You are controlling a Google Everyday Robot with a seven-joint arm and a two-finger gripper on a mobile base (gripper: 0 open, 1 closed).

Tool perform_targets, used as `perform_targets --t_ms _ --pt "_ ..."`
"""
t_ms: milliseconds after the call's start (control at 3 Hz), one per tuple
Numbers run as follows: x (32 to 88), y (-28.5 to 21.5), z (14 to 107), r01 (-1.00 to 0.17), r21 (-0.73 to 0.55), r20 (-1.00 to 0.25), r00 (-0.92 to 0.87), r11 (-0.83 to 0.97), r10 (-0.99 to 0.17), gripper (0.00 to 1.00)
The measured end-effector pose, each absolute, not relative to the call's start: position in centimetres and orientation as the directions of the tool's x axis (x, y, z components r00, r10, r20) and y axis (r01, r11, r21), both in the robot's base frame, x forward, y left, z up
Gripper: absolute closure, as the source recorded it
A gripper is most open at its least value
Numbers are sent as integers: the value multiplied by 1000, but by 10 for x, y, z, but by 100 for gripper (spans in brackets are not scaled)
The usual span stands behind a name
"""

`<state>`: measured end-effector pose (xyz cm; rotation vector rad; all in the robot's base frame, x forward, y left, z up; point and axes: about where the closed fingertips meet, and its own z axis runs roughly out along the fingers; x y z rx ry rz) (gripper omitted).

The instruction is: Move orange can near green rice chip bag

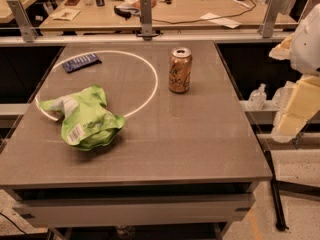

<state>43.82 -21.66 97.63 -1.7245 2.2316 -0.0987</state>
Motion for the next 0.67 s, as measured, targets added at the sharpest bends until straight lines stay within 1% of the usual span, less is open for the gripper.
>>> perform_targets --t_ms 333,667 --pt "438 -217 976 -931 -246 -207 -221 270 -953 0" --pt "439 -217 981 -925 -258 -239 -219 279 -946 0"
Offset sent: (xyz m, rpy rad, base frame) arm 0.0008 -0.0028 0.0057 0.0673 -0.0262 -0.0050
